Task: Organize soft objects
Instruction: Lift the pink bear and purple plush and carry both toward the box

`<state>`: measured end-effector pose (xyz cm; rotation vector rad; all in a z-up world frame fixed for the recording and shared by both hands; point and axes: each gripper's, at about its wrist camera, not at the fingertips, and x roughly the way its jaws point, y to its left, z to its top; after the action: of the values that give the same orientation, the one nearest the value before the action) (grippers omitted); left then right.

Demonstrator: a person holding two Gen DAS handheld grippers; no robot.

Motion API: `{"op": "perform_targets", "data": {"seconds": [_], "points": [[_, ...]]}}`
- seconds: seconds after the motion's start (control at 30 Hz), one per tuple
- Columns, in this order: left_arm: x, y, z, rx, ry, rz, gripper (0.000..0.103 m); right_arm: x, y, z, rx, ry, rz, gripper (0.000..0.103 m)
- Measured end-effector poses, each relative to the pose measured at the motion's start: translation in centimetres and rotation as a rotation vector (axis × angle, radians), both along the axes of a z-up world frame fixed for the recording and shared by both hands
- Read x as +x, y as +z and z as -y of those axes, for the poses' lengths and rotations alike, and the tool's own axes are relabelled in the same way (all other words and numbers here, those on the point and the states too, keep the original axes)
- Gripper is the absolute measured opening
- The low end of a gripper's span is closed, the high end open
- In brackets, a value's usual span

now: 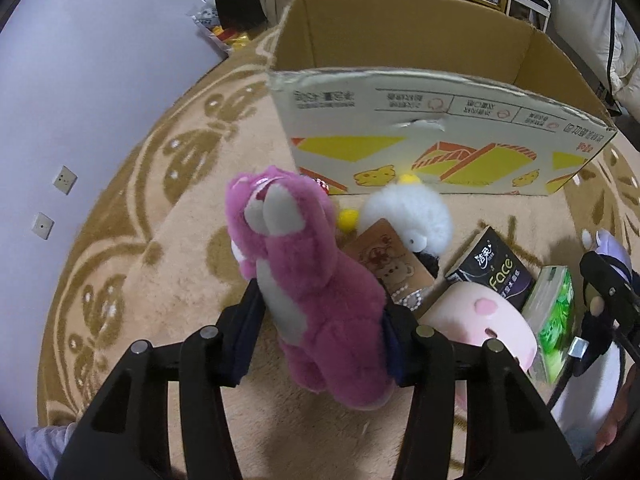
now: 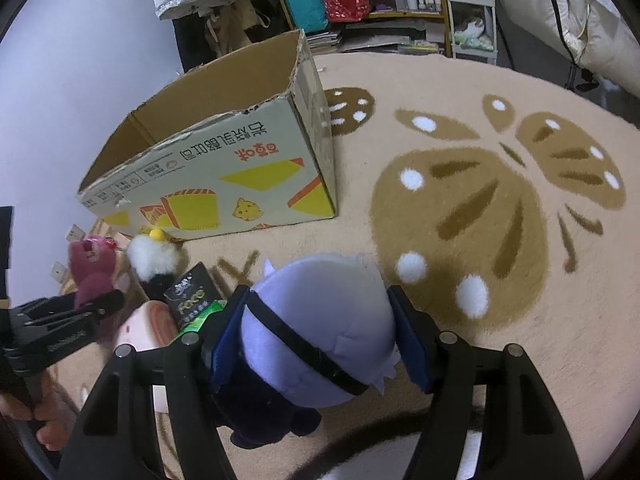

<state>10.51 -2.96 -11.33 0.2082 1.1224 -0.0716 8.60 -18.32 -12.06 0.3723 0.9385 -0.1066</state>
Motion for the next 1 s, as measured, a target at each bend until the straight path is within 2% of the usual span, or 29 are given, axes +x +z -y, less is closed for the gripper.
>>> {"op": "perform_targets", "data": {"seconds": [0.2,0.5,0.67,0.83,1.0], "points": [[-0.9,1.3,-0.5,0.024,0.027,0.048,0.05,-0.3,0.1,-0.2,-0.015,0.011,-0.002,0.072],[-1.7,3.5,-1.3,0.044,0.032,0.134,0.05,-0.8,2.4,-0.9,-0.05,0.026,0.075,0.072],[-2.1,5.7,-1.6,0.045,0.048,0.214,0.05,-0.1,3.5,-1.2,-0.068,0.037,0.106,0.072],[-2.0,7.2,-2.7,0.004,0.06,0.32,0.05,0.5,4.9,-1.7,-0.111,0.054,0.148,0.072],[-1.7,8.9,-2.8,0.038,0.063,0.42,0.051,1.0,6.5,-2.3,-0.176,0.053,0.198,0.072]]}}
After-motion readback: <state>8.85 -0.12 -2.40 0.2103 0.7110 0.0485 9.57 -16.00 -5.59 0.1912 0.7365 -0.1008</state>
